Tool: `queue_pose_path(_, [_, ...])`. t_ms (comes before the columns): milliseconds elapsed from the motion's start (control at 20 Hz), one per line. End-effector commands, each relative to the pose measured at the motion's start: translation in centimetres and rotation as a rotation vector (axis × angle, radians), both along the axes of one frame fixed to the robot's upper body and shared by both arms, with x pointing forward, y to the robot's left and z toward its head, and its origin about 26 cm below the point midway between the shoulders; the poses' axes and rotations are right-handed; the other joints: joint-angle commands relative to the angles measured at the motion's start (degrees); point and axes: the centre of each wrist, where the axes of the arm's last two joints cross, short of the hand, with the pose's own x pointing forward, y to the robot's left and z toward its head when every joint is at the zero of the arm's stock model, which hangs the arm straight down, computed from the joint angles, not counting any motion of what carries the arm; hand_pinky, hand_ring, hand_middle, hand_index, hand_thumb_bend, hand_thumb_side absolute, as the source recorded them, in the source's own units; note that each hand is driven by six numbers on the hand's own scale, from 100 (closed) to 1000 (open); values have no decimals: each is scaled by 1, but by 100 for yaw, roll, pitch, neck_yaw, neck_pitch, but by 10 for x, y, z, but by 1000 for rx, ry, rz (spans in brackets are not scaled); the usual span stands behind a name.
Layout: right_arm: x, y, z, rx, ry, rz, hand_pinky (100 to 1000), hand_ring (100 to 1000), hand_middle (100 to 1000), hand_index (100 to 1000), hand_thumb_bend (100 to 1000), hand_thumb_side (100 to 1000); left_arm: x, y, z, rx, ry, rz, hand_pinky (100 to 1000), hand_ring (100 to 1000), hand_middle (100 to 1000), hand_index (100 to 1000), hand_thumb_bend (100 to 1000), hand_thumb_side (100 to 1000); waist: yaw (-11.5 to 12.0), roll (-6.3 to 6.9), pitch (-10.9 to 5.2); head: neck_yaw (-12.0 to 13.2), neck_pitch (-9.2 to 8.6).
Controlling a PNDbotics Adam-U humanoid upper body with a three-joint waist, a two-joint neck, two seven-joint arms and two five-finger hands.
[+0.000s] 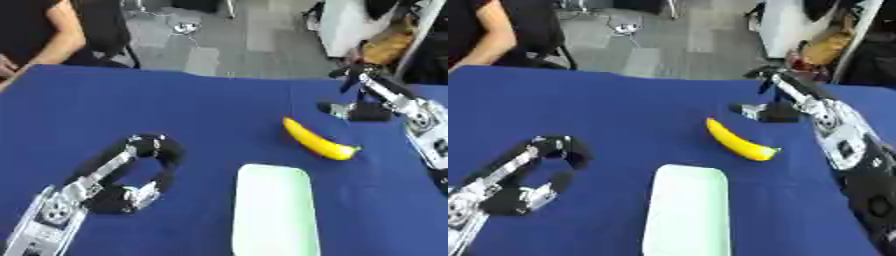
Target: Pick up objects on the table and place them in the box.
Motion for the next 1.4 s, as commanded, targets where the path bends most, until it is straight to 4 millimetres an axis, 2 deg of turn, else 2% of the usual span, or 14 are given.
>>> queue_pose_path(50, [1,0,12,-23,-24,-10,399,690,854,895,602,722,-1,2,10,23,-26,-3,556,643,652,780,100,722,20,19,-126,-15,-37])
queue_pose_path(600, [7,1,-8,-47,54,-78,410,674,844,882,612,731,-1,0,11,22,-31,-11,556,644,652,780,100,721,91,57,-92,-80,-45])
queue_pose_path(1150, [7,0,-8,-33,43,-77,409,673,842,883,599,745,0,0,10,21,-30,-10,557,645,652,780,100,721,62,70,-105,-69,-37])
queue_pose_path(1400, [8,-3,-20,-64,83,-107,420,664,828,871,595,729,0,-1,11,19,-35,-15,557,641,652,780,100,722,108,81,-67,-103,-76])
